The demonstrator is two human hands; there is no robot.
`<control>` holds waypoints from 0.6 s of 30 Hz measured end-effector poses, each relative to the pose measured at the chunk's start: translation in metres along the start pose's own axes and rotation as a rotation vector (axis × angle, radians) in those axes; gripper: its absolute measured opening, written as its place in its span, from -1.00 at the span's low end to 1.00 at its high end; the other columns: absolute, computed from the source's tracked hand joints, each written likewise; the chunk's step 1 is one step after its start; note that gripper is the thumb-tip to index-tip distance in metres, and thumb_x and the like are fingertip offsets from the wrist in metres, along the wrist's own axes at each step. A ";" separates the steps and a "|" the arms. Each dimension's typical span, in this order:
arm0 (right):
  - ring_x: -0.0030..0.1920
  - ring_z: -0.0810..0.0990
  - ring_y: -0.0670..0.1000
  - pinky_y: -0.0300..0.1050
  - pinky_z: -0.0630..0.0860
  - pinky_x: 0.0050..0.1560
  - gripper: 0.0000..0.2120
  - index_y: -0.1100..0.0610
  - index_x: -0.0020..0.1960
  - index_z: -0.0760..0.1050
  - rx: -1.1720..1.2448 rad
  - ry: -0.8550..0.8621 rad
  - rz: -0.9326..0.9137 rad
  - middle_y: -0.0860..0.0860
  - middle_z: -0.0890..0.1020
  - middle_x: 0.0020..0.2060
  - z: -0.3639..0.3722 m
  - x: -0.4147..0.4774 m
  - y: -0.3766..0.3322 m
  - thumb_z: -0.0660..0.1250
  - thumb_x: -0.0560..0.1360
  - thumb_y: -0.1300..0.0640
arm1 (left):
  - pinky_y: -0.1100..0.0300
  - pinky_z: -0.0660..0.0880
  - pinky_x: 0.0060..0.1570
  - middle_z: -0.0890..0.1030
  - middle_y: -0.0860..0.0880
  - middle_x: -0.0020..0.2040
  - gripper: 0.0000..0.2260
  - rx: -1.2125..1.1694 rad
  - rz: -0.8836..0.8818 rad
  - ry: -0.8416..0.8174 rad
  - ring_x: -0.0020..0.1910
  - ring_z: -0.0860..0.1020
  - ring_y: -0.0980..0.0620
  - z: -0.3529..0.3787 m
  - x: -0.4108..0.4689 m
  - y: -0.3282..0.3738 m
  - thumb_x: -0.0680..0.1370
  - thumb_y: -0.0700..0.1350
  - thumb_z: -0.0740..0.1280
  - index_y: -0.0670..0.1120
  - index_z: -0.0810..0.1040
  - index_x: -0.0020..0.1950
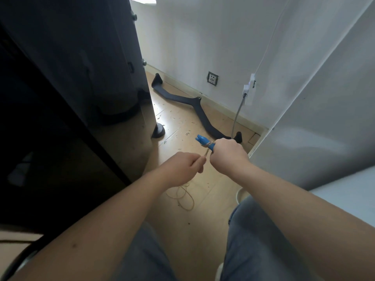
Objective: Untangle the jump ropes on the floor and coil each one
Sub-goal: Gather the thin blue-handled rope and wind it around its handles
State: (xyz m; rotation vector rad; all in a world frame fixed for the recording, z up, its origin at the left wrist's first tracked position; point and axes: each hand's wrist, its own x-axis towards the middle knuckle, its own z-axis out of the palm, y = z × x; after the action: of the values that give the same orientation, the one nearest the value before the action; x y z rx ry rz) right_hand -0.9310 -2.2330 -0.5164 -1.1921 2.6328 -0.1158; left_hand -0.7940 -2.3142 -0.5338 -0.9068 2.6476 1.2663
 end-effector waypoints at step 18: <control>-0.32 0.55 -0.05 -0.19 0.46 -0.32 -0.82 0.00 -0.20 0.47 0.230 -0.078 -0.390 -0.02 0.57 -0.32 -0.026 -0.025 0.010 0.27 0.58 0.15 | 0.09 0.40 -0.23 0.46 0.04 -0.35 -0.65 -0.209 -0.027 0.148 -0.35 0.41 0.06 -0.009 0.005 -0.009 0.68 0.10 0.13 -0.06 0.53 -0.15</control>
State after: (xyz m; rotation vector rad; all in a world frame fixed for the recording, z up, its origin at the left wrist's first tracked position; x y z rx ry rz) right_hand -0.9294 -2.2082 -0.4882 -1.5703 2.2171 -0.4203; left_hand -0.7918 -2.3276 -0.5362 -1.1011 2.6358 1.5501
